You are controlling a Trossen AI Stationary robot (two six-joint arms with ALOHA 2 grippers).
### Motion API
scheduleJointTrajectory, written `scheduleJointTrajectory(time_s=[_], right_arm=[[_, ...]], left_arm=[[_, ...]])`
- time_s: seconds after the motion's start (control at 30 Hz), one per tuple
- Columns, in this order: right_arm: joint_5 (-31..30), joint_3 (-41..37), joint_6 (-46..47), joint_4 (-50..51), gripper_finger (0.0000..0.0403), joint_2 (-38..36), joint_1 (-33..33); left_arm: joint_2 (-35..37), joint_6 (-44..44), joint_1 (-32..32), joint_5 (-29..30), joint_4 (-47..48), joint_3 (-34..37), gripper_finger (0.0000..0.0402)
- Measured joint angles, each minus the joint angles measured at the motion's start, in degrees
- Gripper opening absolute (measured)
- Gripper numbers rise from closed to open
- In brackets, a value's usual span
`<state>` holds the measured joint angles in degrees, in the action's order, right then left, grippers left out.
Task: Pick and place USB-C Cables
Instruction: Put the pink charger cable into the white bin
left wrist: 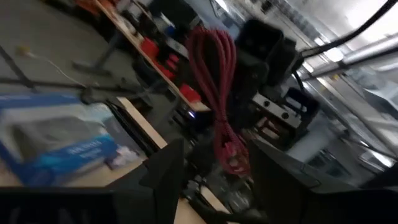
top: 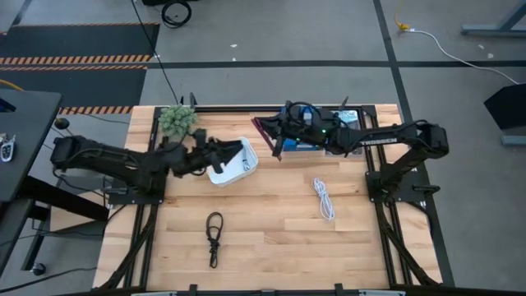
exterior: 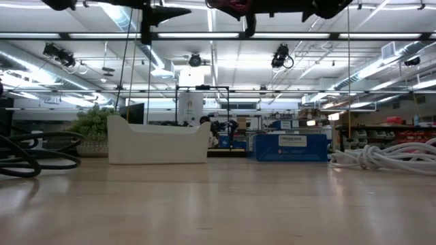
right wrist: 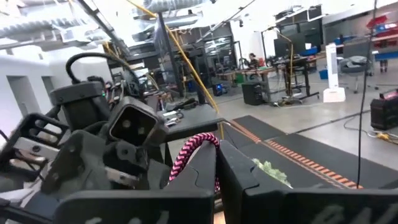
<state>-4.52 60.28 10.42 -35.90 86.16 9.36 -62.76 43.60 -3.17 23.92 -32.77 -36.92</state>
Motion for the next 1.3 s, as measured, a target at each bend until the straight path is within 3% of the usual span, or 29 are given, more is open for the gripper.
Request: scheduleJointTrajectory(time_s=[0.13,0.27,0.83,1.1,1.3], right_arm=[[0.9,2.64,-0.16,0.15,0.0007,2.29,0.0],[2.27,4.43,-0.18,0.01,0.0007,3.16,-0.04],[2.76,4.54,-1.64,1.6,0.0007,3.07,-0.26],[2.76,4.52,-1.64,1.71,0.0007,3.07,-0.96],[2.74,4.5,-1.34,2.39,0.0025,3.07,-1.2]], left_arm=[[-4.55,1.34,3.07,-8.47,0.0,-3.68,0.019],[-7.78,1.0,5.03,-12.92,-0.22,-6.66,0.019],[-17.39,3.73,7.29,-18.66,-3.78,-12.44,0.0186],[-17.84,0.91,7.27,-20.96,-3.92,-13.1,0.0139],[-17.86,1.13,7.27,-20.97,-3.81,-13.1,0.0078]])
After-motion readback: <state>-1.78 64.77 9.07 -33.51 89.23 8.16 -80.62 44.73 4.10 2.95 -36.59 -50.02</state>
